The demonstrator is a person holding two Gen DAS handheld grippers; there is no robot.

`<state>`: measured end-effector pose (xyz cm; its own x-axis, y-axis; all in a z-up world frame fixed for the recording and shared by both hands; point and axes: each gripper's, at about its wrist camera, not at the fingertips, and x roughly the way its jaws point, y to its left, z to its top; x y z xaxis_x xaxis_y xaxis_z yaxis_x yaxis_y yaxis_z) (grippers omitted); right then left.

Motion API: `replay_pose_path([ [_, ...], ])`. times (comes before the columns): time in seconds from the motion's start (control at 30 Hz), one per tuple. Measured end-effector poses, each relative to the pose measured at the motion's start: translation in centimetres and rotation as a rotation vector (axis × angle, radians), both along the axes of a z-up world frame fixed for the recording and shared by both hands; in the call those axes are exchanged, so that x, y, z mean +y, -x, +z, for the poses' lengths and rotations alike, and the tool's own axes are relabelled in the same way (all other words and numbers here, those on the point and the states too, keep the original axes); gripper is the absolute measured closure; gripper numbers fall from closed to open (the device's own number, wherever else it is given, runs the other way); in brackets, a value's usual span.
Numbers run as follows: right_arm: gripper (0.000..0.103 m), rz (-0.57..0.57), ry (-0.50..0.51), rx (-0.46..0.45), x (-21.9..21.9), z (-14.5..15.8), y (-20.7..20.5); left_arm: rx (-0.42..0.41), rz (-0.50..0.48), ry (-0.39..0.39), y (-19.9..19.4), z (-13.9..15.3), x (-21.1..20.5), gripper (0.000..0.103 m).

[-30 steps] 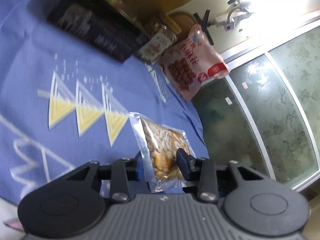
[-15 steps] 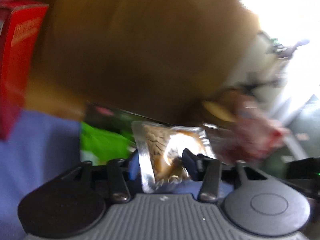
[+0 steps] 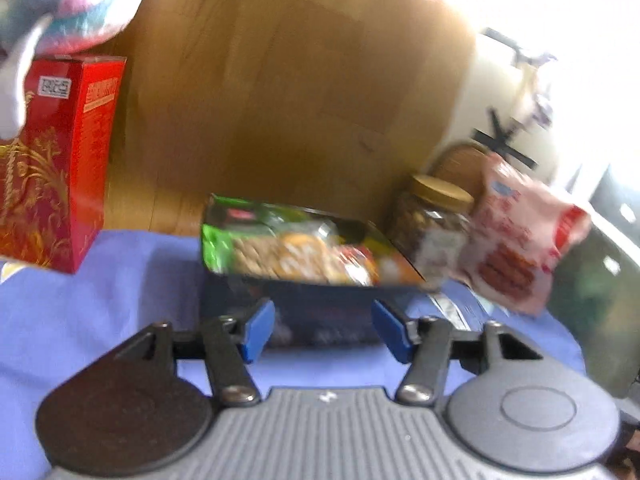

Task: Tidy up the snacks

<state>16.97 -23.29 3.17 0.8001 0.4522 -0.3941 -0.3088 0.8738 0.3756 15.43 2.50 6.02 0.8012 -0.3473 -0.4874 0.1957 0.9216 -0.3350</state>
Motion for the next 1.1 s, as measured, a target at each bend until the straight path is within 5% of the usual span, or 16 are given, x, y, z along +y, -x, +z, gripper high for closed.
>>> replay_pose_path([
  [0.1,0.047,-0.063,-0.013,-0.017,-1.0,-0.5,4.0,-0.04,-0.007,-0.065,3.9,-0.7,-2.0,0.031],
  [0.27,0.044,-0.088,0.021,0.032,-0.9,-1.3,7.8,-0.06,-0.01,-0.164,8.6,-2.2,-3.9,0.02],
  [0.37,0.028,-0.076,0.082,0.061,-0.8,-1.5,9.9,-0.044,-0.004,-0.167,10.7,-2.3,-4.3,0.001],
  [0.53,0.006,-0.081,0.078,0.072,-1.1,-0.6,12.2,-0.025,0.043,-0.176,12.8,-1.2,-4.6,0.0],
  [0.7,0.001,-0.066,0.034,0.081,-1.6,0.4,13.5,-0.003,0.078,-0.186,13.7,-0.4,-4.8,0.0],
  [1.1,0.0,-0.115,-0.016,0.131,-4.0,-0.1,15.0,-0.029,0.231,-0.383,12.9,0.1,-9.1,0.0],
])
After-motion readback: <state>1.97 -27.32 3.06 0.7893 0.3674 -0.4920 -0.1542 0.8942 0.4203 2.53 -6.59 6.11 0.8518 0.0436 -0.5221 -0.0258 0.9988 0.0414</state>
